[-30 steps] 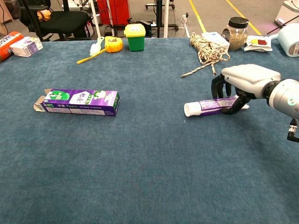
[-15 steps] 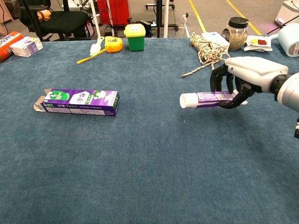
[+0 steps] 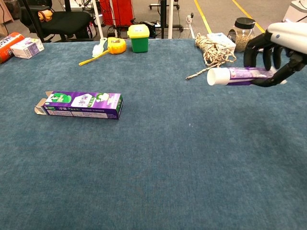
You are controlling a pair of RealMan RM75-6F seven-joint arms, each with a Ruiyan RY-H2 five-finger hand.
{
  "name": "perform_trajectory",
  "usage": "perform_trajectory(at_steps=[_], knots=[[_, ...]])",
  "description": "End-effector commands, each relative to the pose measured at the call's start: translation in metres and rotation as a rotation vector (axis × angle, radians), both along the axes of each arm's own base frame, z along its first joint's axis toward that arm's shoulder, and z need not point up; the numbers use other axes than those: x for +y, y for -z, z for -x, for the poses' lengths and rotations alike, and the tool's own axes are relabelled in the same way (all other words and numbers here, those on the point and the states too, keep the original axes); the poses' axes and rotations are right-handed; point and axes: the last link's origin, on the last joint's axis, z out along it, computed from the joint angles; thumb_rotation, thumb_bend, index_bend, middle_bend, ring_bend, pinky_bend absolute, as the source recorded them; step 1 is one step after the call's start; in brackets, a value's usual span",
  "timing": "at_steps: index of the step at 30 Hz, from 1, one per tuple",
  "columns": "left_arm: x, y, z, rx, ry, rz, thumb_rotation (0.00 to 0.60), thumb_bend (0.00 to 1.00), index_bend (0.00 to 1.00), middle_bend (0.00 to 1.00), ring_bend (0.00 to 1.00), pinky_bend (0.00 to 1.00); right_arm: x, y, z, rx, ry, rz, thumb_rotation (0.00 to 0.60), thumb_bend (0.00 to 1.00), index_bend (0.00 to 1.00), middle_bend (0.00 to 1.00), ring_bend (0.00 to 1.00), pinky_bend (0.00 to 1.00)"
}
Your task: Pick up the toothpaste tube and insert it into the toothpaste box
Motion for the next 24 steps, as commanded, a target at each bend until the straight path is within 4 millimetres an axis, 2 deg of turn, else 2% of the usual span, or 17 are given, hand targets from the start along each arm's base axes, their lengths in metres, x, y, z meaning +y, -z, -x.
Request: perform_trajectory(at_steps=[1,4,8,13,24], knots=[[0.028,0.016,-0.015,0.028,0.065,0.09,0.6,0.0,0.0,0.0,0.0,0.1,0.001,-0.007,0.003,0.01,0.003,0.015,0.6,0.45,0.6,0.61,0.56,0.53],[0.039,0.028,-0.022,0.041,0.069,0.127,0.6,0.0,0.0,0.0,0.0,0.1,0.0,-0.014,0.006,0.027,0.007,0.03,0.6,0.45,0.6,0.61,0.56,0.53],[0.063,0.055,-0.036,0.071,0.085,0.167,0.6,0.0,0.0,0.0,0.0,0.1,0.001,-0.023,0.014,0.052,0.022,0.047,0.6,0.45,0.6,0.61,0.57,0.53],[0.079,0.079,-0.049,0.076,0.074,0.199,0.6,0.0,0.0,0.0,0.0,0.1,0.001,-0.031,0.022,0.065,0.038,0.06,0.6,0.45,0.6,0.61,0.57,0.53],[0.096,0.1,-0.049,0.141,0.042,0.158,0.6,0.01,0.0,0.0,0.0,0.1,0.002,-0.039,0.026,0.059,0.04,0.074,0.6,0.45,0.61,0.62,0.57,0.53]])
